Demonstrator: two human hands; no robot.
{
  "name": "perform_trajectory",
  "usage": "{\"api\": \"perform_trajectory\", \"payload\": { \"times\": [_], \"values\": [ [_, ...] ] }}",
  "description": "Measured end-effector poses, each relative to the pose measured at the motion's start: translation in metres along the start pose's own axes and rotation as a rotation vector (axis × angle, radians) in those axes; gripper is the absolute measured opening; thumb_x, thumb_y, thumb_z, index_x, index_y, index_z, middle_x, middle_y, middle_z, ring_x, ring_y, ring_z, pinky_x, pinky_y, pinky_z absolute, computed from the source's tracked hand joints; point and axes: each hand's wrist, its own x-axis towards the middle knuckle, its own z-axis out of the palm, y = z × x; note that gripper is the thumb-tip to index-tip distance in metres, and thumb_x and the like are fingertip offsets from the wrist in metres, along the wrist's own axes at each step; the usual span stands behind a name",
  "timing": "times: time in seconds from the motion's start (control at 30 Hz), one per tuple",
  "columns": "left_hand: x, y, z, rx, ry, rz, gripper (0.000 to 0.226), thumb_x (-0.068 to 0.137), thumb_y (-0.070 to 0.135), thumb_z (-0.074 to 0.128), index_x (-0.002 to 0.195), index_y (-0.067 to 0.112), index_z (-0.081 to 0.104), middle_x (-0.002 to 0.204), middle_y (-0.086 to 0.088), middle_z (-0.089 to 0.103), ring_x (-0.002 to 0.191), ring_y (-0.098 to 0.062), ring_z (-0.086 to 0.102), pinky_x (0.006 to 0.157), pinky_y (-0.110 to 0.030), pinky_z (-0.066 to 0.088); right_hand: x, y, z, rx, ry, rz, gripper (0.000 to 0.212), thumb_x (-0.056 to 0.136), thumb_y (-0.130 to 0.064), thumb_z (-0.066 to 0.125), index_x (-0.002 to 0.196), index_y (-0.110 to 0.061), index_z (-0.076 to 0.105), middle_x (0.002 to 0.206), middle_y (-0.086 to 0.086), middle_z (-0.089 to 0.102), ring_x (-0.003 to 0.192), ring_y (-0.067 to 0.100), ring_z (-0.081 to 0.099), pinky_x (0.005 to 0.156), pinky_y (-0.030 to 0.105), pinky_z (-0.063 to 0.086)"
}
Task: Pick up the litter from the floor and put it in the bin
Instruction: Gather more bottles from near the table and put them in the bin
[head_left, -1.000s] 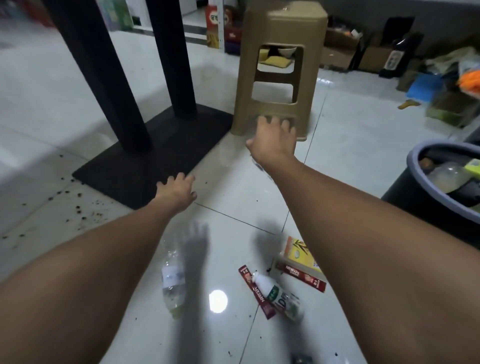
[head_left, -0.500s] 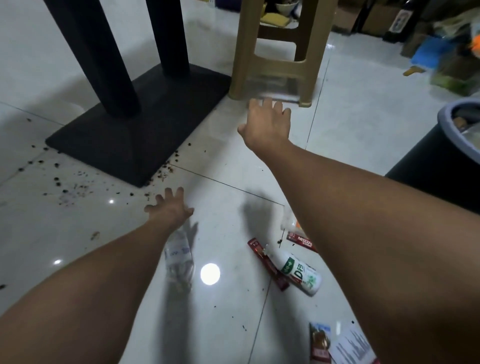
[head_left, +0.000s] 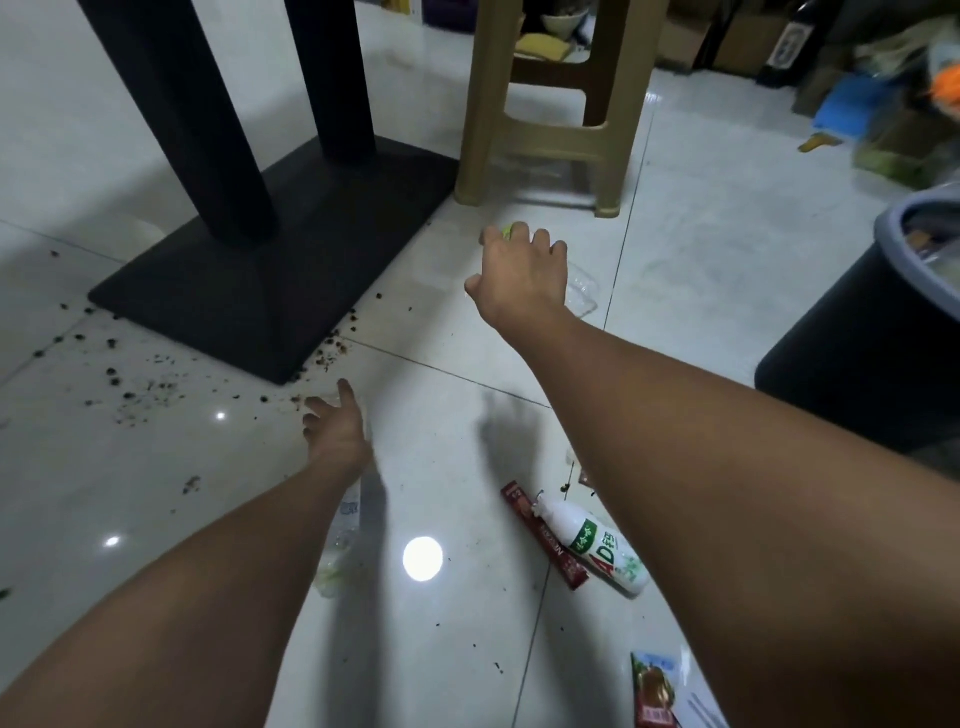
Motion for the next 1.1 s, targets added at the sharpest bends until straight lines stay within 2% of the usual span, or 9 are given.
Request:
{"api": "perform_trajectory", "payload": {
  "times": [0.13, 0.2, 0.3, 0.4, 0.5, 0.6, 0.8, 0.93, 1.1],
  "values": [
    [0.003, 0.036, -0.041, 0.029, 0.06, 0.15, 0.092, 0.084, 0.002, 0.064, 0.151, 0.02, 0.005, 0.152, -0.023, 0.009, 0.129, -0.043, 0.037, 0.102, -0.043, 0.04, 0.007, 0.026, -0.022, 0.004, -0.005, 0.017, 0.044, 0.095, -0.033, 0.05, 0.136, -0.019, 0.043, 0.134, 0.01, 0.047, 0.124, 0.028, 0.042, 0.101, 0.037, 0.03],
    [0.003, 0.063, -0.075, 0.044, 0.13, 0.252, 0.089, 0.081, 0.005, 0.067, 0.149, 0.025, 0.013, 0.147, -0.018, 0.017, 0.116, -0.043, 0.048, 0.092, -0.042, 0.045, 0.012, 0.046, -0.034, 0.013, -0.012, 0.047, 0.046, 0.095, -0.036, 0.049, 0.138, -0.018, 0.041, 0.138, 0.01, 0.045, 0.128, 0.028, 0.04, 0.102, 0.038, 0.03],
    [0.0, 0.112, -0.125, 0.029, 0.17, 0.323, 0.088, 0.079, 0.009, 0.071, 0.146, 0.028, 0.018, 0.144, -0.015, 0.016, 0.115, -0.044, 0.045, 0.089, -0.044, 0.045, 0.019, 0.077, -0.049, 0.033, -0.016, 0.105, 0.049, 0.095, -0.038, 0.05, 0.139, -0.019, 0.041, 0.14, 0.01, 0.044, 0.131, 0.029, 0.038, 0.104, 0.038, 0.028],
    [-0.002, 0.157, -0.163, 0.037, 0.183, 0.371, 0.092, 0.079, 0.007, 0.072, 0.147, 0.034, 0.017, 0.15, -0.018, 0.005, 0.124, -0.044, 0.038, 0.096, -0.046, 0.044, 0.03, 0.106, -0.062, 0.048, -0.028, 0.163, 0.049, 0.093, -0.038, 0.051, 0.138, -0.02, 0.042, 0.14, 0.01, 0.044, 0.131, 0.029, 0.039, 0.104, 0.039, 0.028],
    [0.004, 0.193, -0.185, 0.044, 0.175, 0.403, 0.094, 0.079, 0.007, 0.072, 0.148, 0.038, 0.016, 0.146, -0.021, 0.011, 0.121, -0.043, 0.042, 0.098, -0.047, 0.046, 0.046, 0.125, -0.071, 0.044, -0.05, 0.198, 0.047, 0.094, -0.039, 0.05, 0.137, -0.02, 0.042, 0.139, 0.01, 0.044, 0.129, 0.028, 0.041, 0.104, 0.039, 0.028],
    [0.019, 0.22, -0.197, 0.066, 0.152, 0.429, 0.096, 0.078, 0.009, 0.073, 0.148, 0.04, 0.014, 0.139, -0.02, 0.021, 0.111, -0.042, 0.05, 0.093, -0.047, 0.05, 0.068, 0.136, -0.075, 0.036, -0.07, 0.214, 0.044, 0.095, -0.038, 0.048, 0.135, -0.019, 0.043, 0.135, 0.009, 0.046, 0.126, 0.027, 0.043, 0.101, 0.038, 0.03],
    [0.031, 0.264, -0.236, 0.093, 0.148, 0.447, 0.094, 0.079, 0.011, 0.073, 0.147, 0.037, 0.015, 0.14, -0.019, 0.021, 0.106, -0.041, 0.054, 0.082, -0.039, 0.052, 0.116, 0.152, -0.111, 0.051, -0.096, 0.219, 0.048, 0.094, -0.043, 0.049, 0.135, -0.018, 0.043, 0.136, 0.011, 0.046, 0.126, 0.028, 0.042, 0.099, 0.038, 0.031],
    [0.03, 0.288, -0.259, 0.079, 0.155, 0.417, 0.097, 0.078, 0.009, 0.073, 0.148, 0.038, 0.013, 0.144, -0.021, 0.019, 0.11, -0.043, 0.053, 0.087, -0.043, 0.053, 0.136, 0.168, -0.139, 0.075, -0.067, 0.217, 0.05, 0.093, -0.043, 0.051, 0.136, -0.018, 0.043, 0.136, 0.012, 0.047, 0.126, 0.03, 0.042, 0.1, 0.039, 0.031],
    [0.033, 0.306, -0.254, 0.08, 0.172, 0.447, 0.097, 0.077, 0.009, 0.073, 0.148, 0.038, 0.015, 0.137, -0.02, 0.026, 0.106, -0.042, 0.055, 0.085, -0.042, 0.051, 0.146, 0.185, -0.134, 0.091, -0.077, 0.222, 0.051, 0.093, -0.042, 0.053, 0.137, -0.02, 0.041, 0.136, 0.011, 0.046, 0.128, 0.029, 0.04, 0.103, 0.039, 0.03]
  ]
}}
